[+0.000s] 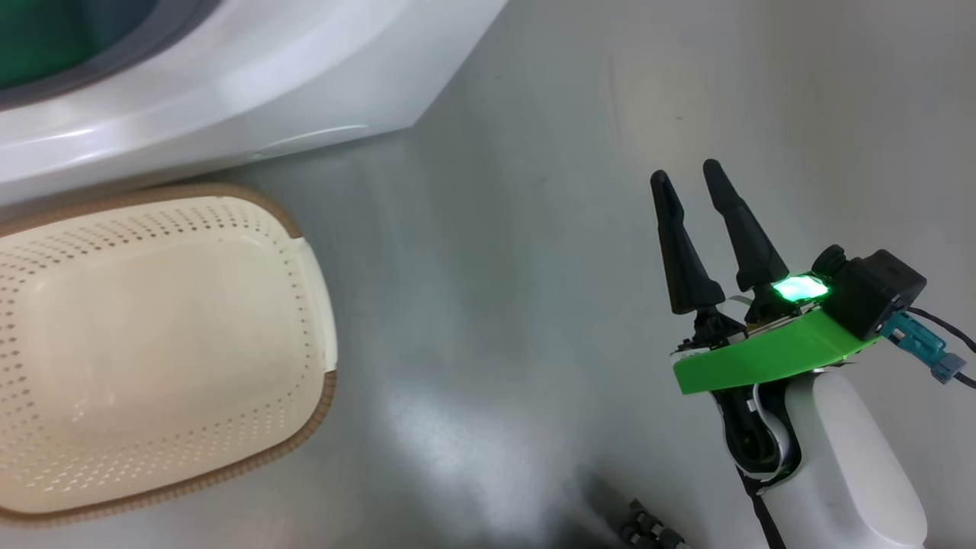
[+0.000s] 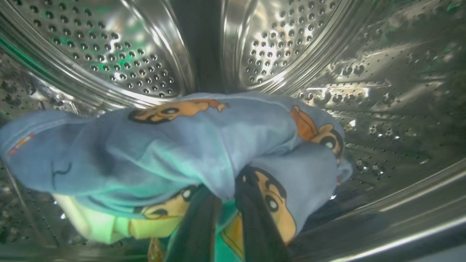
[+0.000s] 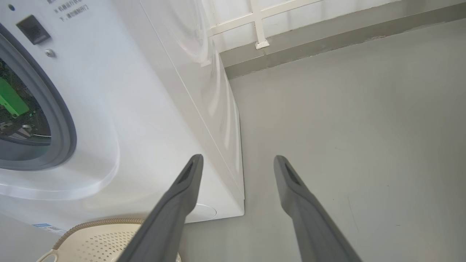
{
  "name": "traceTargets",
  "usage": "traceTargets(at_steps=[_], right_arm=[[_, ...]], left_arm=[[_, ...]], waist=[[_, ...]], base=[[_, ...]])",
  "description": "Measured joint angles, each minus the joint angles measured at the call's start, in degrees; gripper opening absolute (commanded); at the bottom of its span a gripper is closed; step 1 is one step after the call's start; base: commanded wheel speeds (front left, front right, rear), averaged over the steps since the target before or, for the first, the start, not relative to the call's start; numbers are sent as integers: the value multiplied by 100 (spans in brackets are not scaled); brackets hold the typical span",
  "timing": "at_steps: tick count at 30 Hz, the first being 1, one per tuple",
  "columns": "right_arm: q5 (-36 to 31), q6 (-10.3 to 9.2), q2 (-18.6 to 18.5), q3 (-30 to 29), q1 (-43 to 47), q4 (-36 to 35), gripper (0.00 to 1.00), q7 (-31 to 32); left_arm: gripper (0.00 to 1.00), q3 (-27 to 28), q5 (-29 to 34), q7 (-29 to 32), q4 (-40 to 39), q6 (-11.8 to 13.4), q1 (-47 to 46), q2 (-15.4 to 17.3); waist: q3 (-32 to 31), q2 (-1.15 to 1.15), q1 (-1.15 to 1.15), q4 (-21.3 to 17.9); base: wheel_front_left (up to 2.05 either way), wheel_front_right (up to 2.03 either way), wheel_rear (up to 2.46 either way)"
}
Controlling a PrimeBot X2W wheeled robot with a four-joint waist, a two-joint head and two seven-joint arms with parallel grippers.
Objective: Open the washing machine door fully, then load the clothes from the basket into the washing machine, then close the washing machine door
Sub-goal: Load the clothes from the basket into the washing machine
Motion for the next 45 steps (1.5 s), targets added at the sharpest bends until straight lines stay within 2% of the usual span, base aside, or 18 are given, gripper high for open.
traceTargets(at_steps=[2, 8, 14, 26, 32, 38, 41, 45], right_arm=[[27, 0, 0, 26, 1, 1, 100, 0], [30, 0, 2, 35, 2, 16, 100, 0], [19, 0, 3, 25, 1, 108, 100, 0], [-85, 0, 2, -54, 0, 242, 100, 0], [-136, 0, 2, -113, 12, 289, 100, 0], [-172, 0, 1, -159, 73, 309, 100, 0], [-190, 0, 0, -160, 74, 318, 100, 0], [-222, 0, 0, -182, 186, 385, 100, 0]], left_arm=[[100, -31, 18, 97, 212, 49, -123, -12], [100, -66, 42, 38, 612, 46, -461, -11], [100, -119, -19, -354, 893, -64, -459, -103], [100, -259, -272, -1101, 829, -138, 429, -153], [100, -229, -430, -1198, 375, -157, 1003, -143], [100, -210, -500, -1237, -413, -145, 1792, -53], [100, -177, -500, -1244, -734, -63, 2111, -47], [100, 49, -558, -1248, -1660, 66, 3019, -47]], waist=[[15, 0, 0, -60], [-3, 0, 0, -104], [-72, 0, 0, 14], [-458, 0, 0, 248], [-682, 0, 0, 363], [-909, 0, 0, 476], [-989, 0, 0, 515], [-1225, 0, 0, 602]], base=[[0, 0, 0], [0, 0, 0], [0, 0, 0], [0, 0, 0], [0, 0, 0], [0, 0, 0], [0, 0, 0], [0, 0, 0]])
